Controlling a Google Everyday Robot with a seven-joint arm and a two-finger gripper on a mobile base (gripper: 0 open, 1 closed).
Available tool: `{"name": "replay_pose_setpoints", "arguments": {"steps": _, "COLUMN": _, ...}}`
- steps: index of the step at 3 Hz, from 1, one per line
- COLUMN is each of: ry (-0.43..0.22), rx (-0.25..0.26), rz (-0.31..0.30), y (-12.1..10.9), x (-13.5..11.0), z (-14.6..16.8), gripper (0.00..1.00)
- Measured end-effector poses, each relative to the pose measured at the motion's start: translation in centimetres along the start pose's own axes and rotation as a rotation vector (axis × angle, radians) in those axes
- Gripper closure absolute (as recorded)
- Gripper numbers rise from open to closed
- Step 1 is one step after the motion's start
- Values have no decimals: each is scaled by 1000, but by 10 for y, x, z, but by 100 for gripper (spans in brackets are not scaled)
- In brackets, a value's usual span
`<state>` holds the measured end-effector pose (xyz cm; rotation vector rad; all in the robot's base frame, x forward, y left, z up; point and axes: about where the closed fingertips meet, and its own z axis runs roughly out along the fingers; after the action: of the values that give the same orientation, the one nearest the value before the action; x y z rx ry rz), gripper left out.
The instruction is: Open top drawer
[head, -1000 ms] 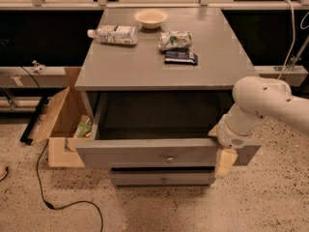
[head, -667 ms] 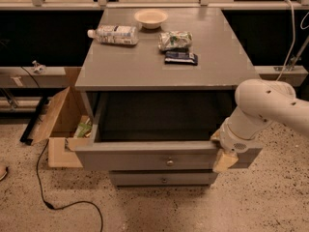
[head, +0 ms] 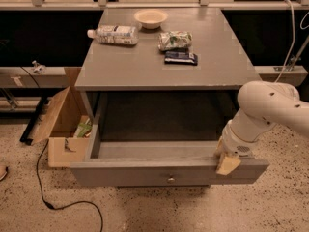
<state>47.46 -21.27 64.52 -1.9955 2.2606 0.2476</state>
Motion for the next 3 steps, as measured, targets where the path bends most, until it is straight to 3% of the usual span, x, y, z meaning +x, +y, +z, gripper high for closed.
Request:
{"name": "replay_pose_setpoints", "arguments": {"steps": 2, "ry": 0, "rx": 0, "rz": 0, "y": 0, "x": 0, "z": 0, "gripper": 11}}
{"name": "replay_pose_setpoints", "arguments": {"steps": 3, "ry": 0, "rx": 1, "rz": 0, "y": 0, "x": 0, "z": 0, "gripper": 0}}
